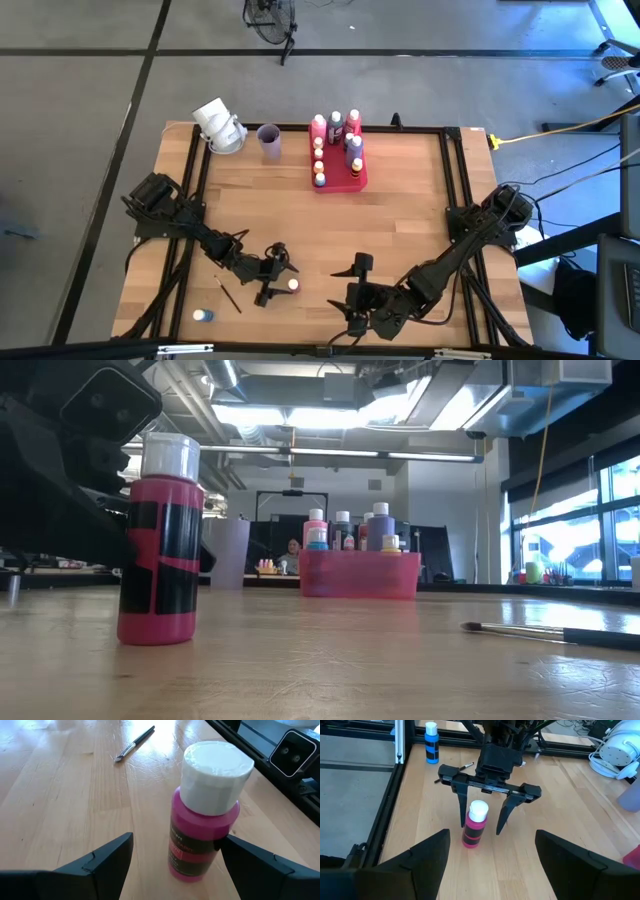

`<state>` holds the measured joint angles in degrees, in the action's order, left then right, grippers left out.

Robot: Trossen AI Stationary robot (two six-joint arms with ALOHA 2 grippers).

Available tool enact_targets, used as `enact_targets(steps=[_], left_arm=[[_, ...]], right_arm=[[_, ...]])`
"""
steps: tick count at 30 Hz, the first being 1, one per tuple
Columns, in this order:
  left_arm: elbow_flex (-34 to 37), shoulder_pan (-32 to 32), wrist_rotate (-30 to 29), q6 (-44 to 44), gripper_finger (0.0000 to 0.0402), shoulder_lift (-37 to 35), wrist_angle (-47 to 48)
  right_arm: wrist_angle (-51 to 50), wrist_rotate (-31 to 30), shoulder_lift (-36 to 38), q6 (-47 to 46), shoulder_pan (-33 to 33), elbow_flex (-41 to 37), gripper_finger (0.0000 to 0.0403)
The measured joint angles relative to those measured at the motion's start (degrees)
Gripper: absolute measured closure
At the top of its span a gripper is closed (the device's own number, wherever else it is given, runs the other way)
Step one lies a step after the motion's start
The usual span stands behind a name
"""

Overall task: Pick & Place Paint Supplies
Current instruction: Put the purple paint bottle into the red bin

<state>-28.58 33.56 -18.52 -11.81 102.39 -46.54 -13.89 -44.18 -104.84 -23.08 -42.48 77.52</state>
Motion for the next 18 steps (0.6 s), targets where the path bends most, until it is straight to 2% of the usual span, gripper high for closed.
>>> enact_targets(steps=[7, 18], left_arm=[[0.0, 0.0, -0.44, 0.02, 0.0124, 0.0, -0.02], [0.0, 0.0, -1.12, 0.12, 0.0198, 0.0, -0.02]], right_arm=[[0.0, 0.01, 0.0, -0.03, 0.0, 0.0, 0.0105], [-0.02, 0.01, 0.0, -0.02, 0.0, 0.0, 0.0105]])
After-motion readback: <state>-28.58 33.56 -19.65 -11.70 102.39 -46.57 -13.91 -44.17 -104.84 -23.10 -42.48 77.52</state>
